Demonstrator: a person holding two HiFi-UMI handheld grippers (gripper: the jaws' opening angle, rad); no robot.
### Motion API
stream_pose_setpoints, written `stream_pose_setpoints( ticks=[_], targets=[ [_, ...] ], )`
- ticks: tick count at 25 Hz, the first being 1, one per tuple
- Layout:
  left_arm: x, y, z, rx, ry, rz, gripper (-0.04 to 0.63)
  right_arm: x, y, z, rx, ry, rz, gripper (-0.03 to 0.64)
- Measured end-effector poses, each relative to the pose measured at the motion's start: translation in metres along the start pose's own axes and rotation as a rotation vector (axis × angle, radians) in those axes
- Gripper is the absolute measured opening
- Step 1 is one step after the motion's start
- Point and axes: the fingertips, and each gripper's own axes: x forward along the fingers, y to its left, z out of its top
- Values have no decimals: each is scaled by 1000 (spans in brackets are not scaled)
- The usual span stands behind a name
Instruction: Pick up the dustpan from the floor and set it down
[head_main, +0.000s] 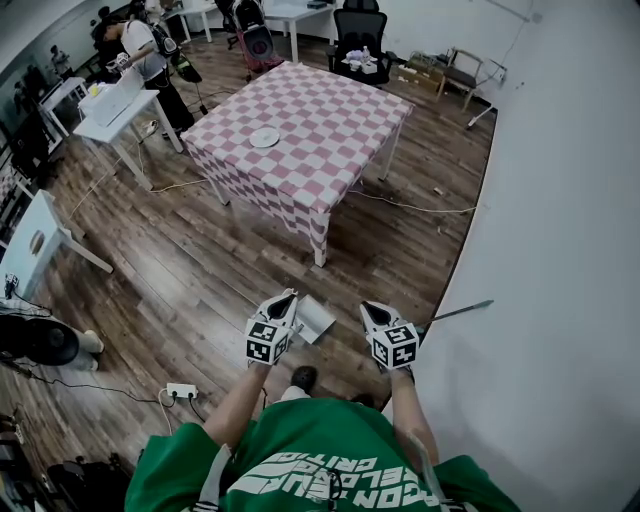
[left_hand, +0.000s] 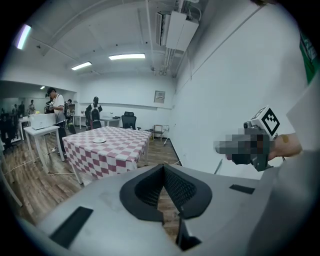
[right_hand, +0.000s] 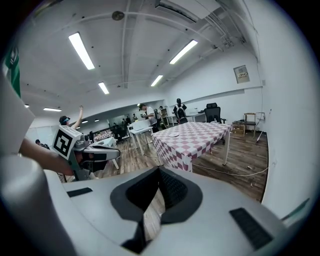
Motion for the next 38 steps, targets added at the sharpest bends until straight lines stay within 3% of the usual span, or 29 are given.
stream_pose_setpoints(
  ticks=[38],
  targets=[
    [-5,7,-8,-11,19,25,5,-10,-1,1,6,-19,6,8]
  ],
)
